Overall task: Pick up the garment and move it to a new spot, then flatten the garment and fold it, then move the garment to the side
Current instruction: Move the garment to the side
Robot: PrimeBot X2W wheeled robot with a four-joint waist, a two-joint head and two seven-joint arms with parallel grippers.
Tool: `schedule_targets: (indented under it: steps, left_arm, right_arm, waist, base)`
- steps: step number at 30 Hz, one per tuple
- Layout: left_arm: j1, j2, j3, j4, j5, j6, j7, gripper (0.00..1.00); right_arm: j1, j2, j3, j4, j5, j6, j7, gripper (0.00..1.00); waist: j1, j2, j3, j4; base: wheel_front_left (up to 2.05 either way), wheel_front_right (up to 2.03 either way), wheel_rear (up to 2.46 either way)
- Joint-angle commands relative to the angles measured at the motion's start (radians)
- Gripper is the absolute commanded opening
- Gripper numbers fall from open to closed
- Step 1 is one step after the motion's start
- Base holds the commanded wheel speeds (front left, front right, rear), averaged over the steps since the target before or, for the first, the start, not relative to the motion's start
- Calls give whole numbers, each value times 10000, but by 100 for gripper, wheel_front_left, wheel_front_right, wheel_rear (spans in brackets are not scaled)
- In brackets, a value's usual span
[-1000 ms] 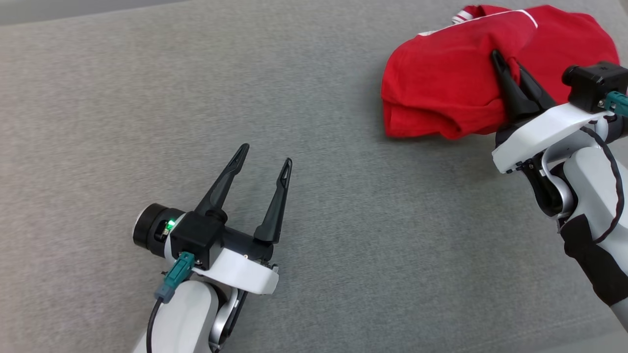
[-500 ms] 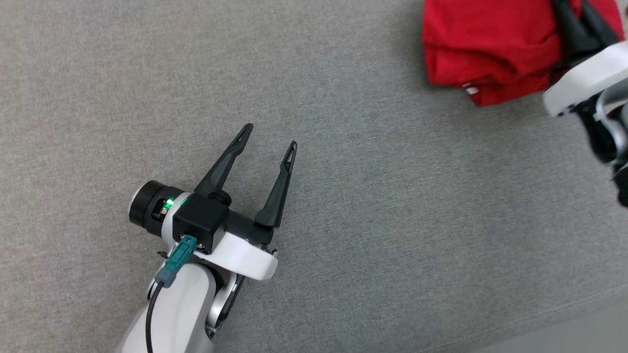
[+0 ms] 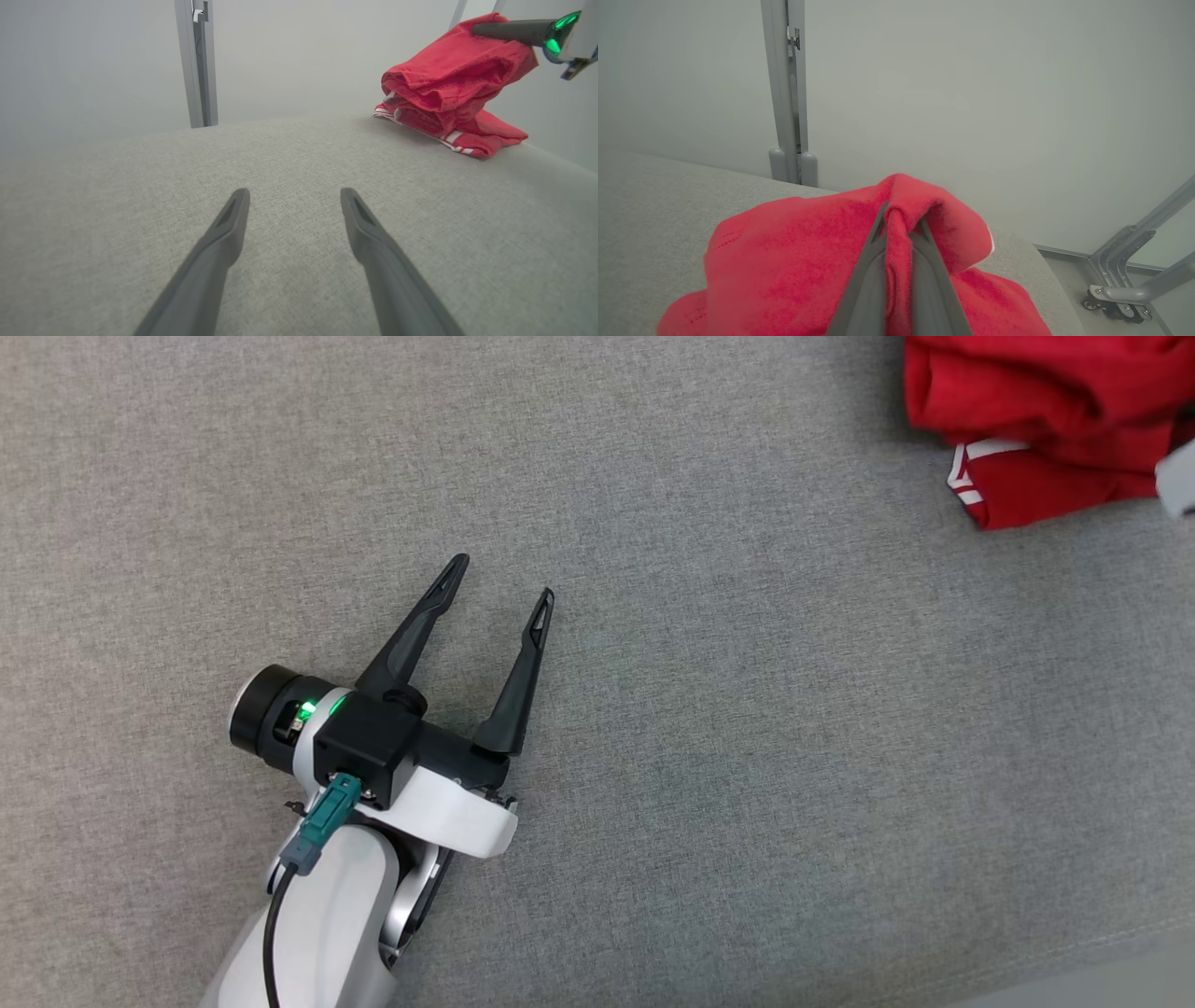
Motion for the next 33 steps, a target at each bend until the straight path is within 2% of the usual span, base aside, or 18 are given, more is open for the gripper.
schedule_targets:
  steps: [1, 7, 13, 14, 15, 16, 17, 27, 30, 33]
  left_arm:
    - [-188, 113, 26, -15, -34, 17, -19, 100]
    - [-230, 149, -40, -45, -56, 10, 78, 100]
    - [-309, 212, -127, -31, -76, -19, 166, 100]
    - [-315, 229, -127, -23, -78, -21, 174, 100]
    - [-314, 237, -139, -14, -84, -25, 172, 100]
    - [-314, 239, -143, -7, -82, -18, 177, 100]
    - [-324, 218, -164, -2, -98, 17, 180, 100]
    - [-175, 74, -223, 195, -310, 120, 4, 100]
    - [-134, 30, -220, 283, -375, 144, -70, 100]
    - [5, -17, -132, 378, -480, 245, -126, 100]
  right_arm:
    - [281, -268, 363, 390, 193, -2, -59, 0]
    - [-75, -468, 824, 1775, 509, -2, 174, 0]
    - [-490, -224, 1231, 2962, 778, -2, 214, 0]
    - [-523, -172, 1320, 3049, 821, -2, 267, 5]
    - [-552, -127, 1414, 3173, 884, -2, 344, 15]
    - [-593, -108, 1509, 3282, 946, -2, 411, 39]
    - [-709, -152, 1661, 3448, 986, -2, 415, 100]
    - [-1714, -482, 2074, 4658, 355, -2, 143, 100]
    - [-2139, -235, 1750, 4923, -34, -2, -27, 100]
    - [-2287, 15, 967, 4231, -521, -2, -54, 100]
  waist:
    - [0, 0, 36, 37]
    - [0, 0, 153, 105]
    - [0, 0, 263, 237]
    - [0, 0, 263, 260]
    - [0, 0, 256, 288]
    - [0, 0, 243, 313]
    - [0, 0, 211, 360]
    - [0, 0, -296, 438]
    - [0, 0, -553, 455]
    - [0, 0, -847, 493]
  base:
    - [0, 0, 0]
    - [0, 0, 0]
    - [0, 0, 0]
    - [0, 0, 0]
    - [0, 0, 0]
    - [0, 0, 0]
    - [0, 0, 0]
    - [0, 0, 0]
    - [0, 0, 0]
    - [0, 0, 0]
